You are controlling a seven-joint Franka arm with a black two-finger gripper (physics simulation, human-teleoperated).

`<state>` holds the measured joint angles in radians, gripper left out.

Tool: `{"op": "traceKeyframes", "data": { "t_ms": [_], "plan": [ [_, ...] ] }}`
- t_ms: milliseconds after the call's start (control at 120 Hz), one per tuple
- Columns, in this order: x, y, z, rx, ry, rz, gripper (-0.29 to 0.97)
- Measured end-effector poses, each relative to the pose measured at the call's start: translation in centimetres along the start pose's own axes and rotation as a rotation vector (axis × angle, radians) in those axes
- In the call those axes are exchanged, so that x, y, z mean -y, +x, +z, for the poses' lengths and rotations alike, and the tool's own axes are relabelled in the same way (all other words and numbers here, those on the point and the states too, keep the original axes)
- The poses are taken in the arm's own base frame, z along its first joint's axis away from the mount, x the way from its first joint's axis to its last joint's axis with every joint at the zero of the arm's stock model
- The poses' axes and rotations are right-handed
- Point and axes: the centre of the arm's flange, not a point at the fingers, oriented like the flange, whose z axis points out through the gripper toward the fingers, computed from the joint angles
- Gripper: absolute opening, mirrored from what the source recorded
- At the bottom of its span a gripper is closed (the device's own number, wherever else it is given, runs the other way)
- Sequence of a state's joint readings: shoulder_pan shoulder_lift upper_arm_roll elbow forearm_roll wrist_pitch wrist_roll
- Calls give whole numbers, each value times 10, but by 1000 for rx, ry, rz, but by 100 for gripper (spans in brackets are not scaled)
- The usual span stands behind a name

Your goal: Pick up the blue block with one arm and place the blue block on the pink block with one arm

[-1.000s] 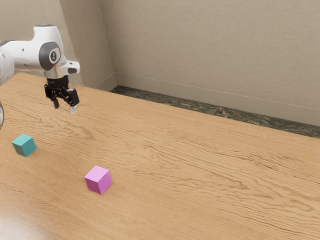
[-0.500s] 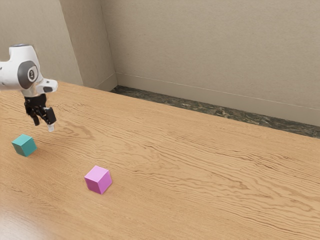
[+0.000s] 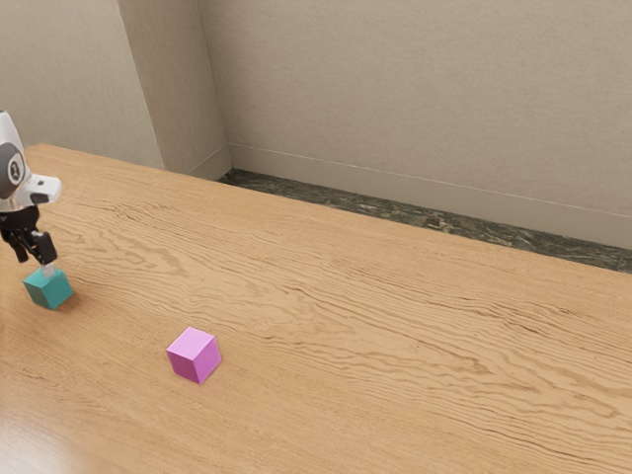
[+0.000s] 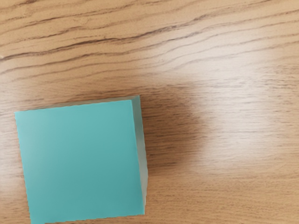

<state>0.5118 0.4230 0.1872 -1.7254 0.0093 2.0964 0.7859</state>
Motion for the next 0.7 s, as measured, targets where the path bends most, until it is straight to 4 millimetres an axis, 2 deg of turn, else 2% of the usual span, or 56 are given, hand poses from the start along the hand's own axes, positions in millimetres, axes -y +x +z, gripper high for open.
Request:
{"op": "traceKeyframes", "data": {
  "t_ms": [175,417,700],
  "plan": [
    [19,8,10,-19,3,25,68],
    [28,12,35,-43,-44,36,68],
    [38,12,39,-65,-51,51,68]
  ]
}}
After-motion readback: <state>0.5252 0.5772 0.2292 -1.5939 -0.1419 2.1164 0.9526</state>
